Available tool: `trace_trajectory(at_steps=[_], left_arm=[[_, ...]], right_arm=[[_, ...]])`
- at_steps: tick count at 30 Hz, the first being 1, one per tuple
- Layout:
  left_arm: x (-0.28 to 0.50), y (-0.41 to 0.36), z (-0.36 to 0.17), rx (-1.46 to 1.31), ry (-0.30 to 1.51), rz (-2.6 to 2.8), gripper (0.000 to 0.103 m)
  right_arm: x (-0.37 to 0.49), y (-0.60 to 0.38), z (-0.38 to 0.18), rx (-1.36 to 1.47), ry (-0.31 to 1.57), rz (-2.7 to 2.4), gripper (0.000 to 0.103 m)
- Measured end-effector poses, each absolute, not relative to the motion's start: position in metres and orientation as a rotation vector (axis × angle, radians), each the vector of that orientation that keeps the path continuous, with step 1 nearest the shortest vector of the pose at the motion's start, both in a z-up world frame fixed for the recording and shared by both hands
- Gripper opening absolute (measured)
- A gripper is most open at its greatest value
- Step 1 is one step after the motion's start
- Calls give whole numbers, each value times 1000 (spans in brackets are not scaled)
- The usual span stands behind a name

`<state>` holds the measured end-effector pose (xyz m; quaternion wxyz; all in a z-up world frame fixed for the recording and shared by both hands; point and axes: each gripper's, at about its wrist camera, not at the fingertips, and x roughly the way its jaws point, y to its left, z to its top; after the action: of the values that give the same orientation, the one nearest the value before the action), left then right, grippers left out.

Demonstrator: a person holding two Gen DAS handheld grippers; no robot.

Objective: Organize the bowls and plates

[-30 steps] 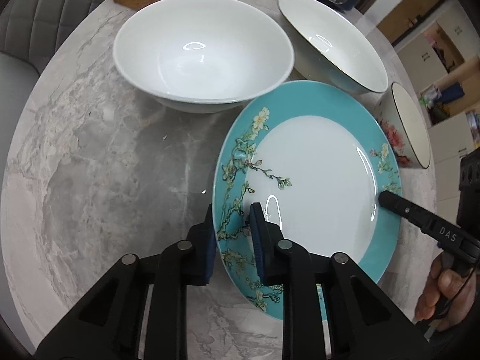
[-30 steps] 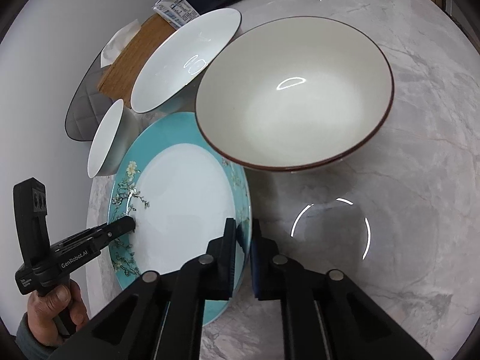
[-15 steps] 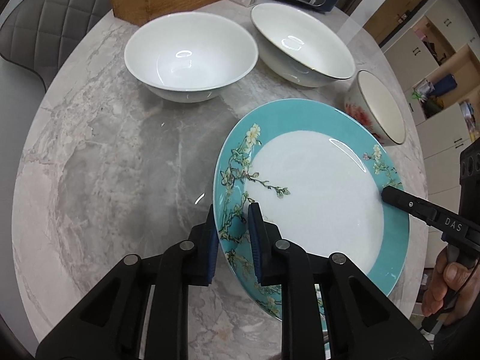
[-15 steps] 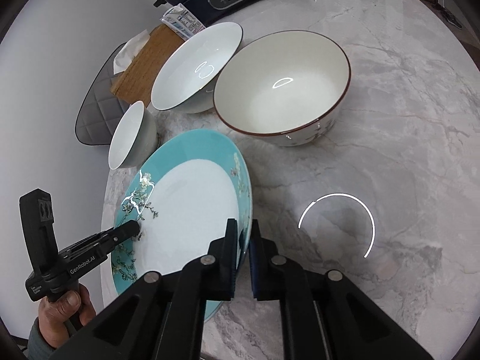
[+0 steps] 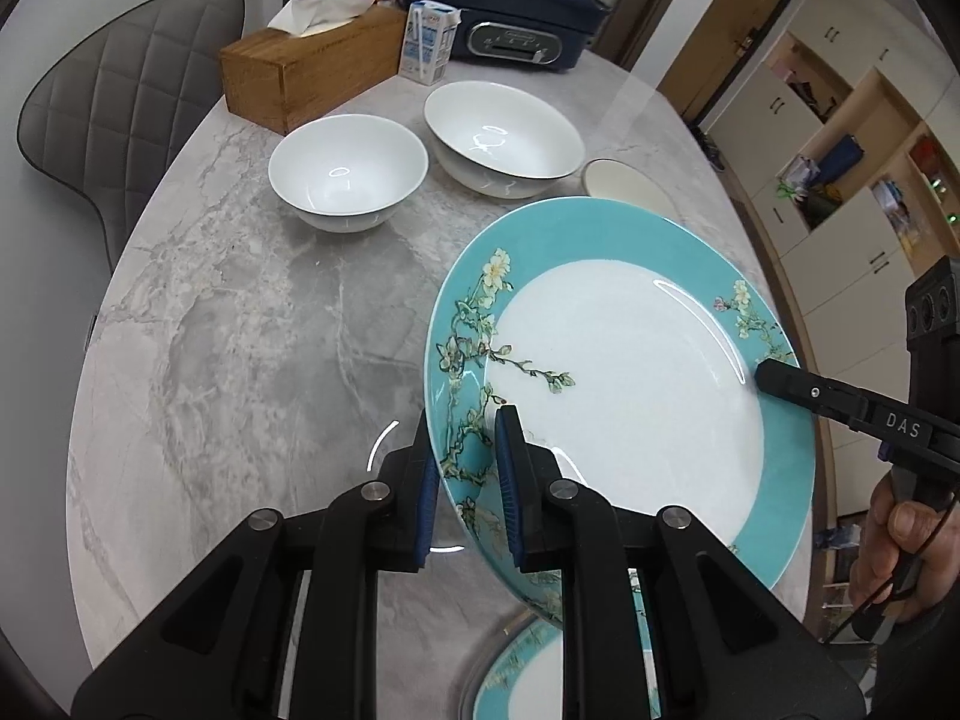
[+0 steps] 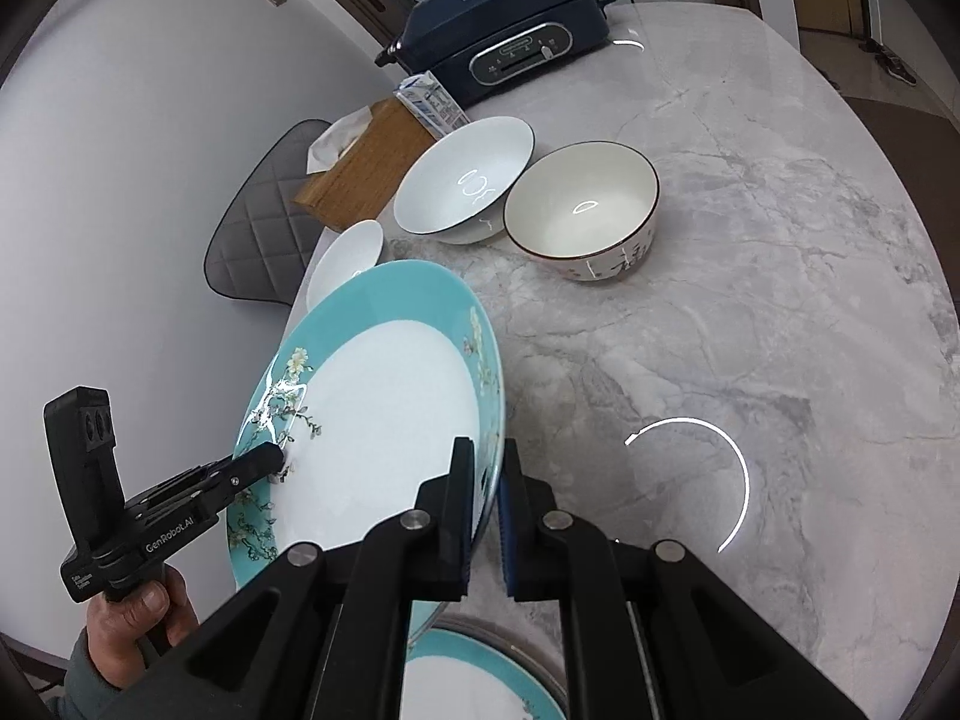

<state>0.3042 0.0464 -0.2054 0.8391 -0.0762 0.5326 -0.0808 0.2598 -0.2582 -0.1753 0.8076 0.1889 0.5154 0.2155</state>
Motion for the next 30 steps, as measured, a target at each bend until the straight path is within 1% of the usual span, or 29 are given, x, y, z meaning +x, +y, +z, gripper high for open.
trace_trajectory(at_steps=[5,11,15,20,25,30], left_arm=[[256,37,-183,-160,1114,-216,16],[198,30,-179,-128,1107,-254,16],[165,29,-198,-121,1143,-271,16],[130,29,-238,-99,1220,-277,15],[113,27,-269,-76,1249,-272,16],[109,24,-280,-55,1258,-280,16]], right_arm=[[213,-266,-158,393,1075,461,10],[153,-273,-163,397,1094,436,10],[117,-275,-180,409,1111,412,10],[84,-273,-217,406,1168,377,10],[67,-269,-244,389,1198,339,10],[57,-269,-255,368,1201,322,11]])
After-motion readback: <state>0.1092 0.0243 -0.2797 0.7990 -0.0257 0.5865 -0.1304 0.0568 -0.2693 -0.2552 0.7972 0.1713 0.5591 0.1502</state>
